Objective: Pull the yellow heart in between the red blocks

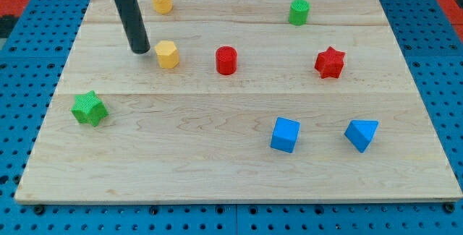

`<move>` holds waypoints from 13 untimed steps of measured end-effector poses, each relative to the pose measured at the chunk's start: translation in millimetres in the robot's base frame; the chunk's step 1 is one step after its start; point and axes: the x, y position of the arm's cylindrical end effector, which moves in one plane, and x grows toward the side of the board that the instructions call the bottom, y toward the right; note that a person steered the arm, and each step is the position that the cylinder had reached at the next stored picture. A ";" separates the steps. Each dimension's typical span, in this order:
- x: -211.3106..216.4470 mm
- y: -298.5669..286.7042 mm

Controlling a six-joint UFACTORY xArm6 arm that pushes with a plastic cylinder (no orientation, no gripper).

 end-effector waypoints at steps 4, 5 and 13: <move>-76.8 -148.1; -125.9 -92.2; -101.4 214.9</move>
